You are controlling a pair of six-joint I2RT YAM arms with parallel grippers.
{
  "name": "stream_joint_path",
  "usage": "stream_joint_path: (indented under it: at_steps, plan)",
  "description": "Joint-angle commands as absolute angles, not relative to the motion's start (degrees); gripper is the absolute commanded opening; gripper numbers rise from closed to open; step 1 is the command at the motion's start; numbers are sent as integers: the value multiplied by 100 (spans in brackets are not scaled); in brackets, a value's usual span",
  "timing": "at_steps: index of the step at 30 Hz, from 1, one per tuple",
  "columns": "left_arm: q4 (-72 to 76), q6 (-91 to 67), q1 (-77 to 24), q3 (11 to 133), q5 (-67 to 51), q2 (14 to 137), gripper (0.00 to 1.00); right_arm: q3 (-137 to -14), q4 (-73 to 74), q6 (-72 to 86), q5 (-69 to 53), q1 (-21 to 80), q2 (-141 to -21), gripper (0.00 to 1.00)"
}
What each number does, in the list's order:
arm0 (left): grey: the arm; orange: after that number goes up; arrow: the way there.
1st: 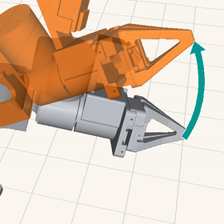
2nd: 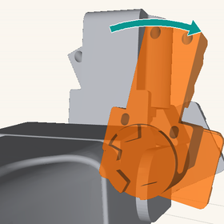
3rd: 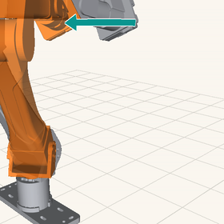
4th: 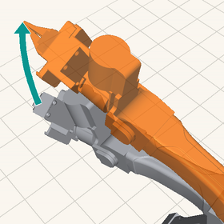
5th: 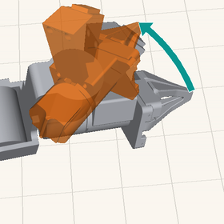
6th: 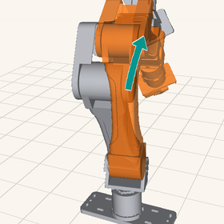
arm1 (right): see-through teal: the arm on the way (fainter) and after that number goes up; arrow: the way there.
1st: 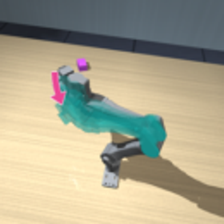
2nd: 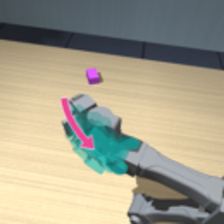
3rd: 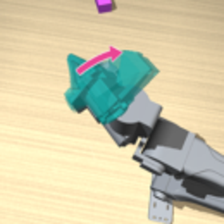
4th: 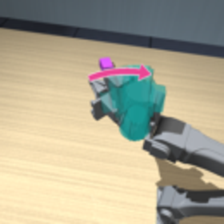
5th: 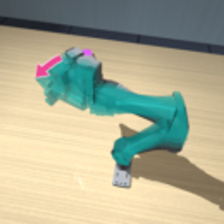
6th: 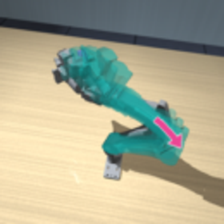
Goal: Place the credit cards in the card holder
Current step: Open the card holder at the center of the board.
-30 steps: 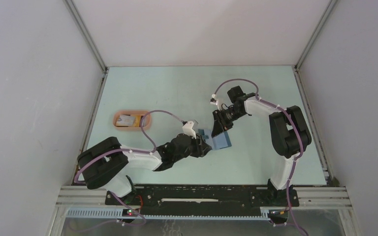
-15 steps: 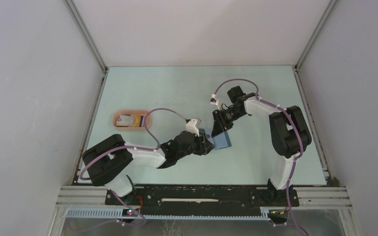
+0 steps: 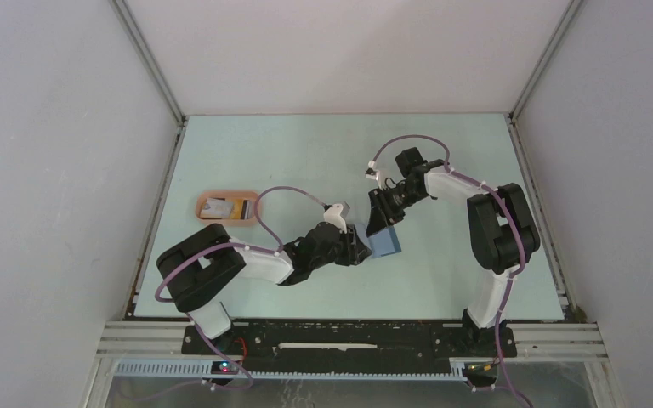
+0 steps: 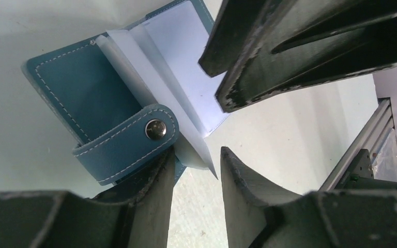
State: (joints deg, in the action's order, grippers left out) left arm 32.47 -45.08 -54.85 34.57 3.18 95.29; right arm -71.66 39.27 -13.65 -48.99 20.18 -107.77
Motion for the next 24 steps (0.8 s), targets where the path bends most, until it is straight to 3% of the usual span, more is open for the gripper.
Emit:
stream_joint_path:
  at_steps: [1, 13, 24]
  plan:
    - [3555, -4570, -5406, 3660, 161, 9631, 42, -7339, 4021, -1465, -5056, 1893, -10402, 46]
    - [4273, -4289, -5353, 3276, -168, 9356, 62, -7341, 4047, -1452, -5246, 1830, -10345, 47]
    - [3865, -4267, -5218, 2708, 280, 8291, 64, -7339, 4061, -1478, -5250, 1832, -10299, 48]
